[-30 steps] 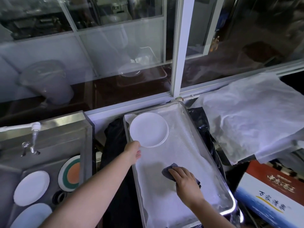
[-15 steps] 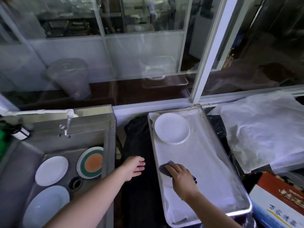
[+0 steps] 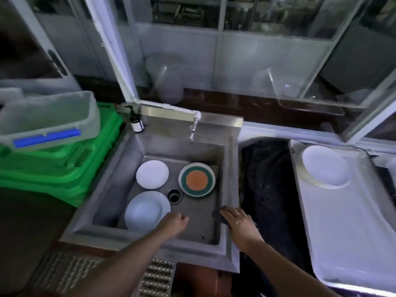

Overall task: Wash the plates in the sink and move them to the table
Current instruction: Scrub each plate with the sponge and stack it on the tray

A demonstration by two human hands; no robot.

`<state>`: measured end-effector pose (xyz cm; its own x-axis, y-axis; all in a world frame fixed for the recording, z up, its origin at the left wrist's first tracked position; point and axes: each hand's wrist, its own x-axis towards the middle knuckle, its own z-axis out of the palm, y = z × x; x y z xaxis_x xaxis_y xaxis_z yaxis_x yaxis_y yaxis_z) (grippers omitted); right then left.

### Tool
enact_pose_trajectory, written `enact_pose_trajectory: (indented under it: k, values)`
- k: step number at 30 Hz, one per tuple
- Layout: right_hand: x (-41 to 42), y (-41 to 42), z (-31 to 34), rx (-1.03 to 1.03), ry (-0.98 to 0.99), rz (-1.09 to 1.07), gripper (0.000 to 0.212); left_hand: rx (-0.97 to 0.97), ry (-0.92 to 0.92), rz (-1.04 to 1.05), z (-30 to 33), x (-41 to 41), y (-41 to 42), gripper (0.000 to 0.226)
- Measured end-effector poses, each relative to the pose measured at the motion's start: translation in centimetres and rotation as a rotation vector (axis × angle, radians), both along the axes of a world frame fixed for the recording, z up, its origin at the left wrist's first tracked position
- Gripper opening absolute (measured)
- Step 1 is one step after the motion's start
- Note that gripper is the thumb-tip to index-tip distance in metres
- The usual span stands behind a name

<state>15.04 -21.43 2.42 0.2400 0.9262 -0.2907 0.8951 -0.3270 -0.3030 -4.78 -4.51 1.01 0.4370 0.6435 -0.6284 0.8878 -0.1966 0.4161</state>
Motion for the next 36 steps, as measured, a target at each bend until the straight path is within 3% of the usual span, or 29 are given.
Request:
enact_pose_trajectory:
  k: [6,12,16,26,36]
  values:
    - [-7.4,5.9,-1.6,-0.090,0.039,0.138,0.073,0.081,0.113,0.047,-2.1,-9.4,2.7,0.042]
    - [-9.9,8.8,-3.3,-0.136,0.023,0.201,0.067,0.043,0.057,0.080,-3.5,-13.1,3.5,0.036]
    - [-9.4,11.0,-4.7,-0.142,0.049,0.220,0.064,0.069,0.138,-0.035,-4.2,-13.5,5.8,0.026]
    - [-5.2,17.8,-7.2,-0.137,0.111,0.200,0.064,0.194,0.330,-0.273,-3.3,-8.8,12.9,0.030]
    - [-4.8,23.0,-13.1,-0.205,0.103,0.044,0.063,0.204,0.423,-0.351,-12.4,-8.4,23.0,0.030]
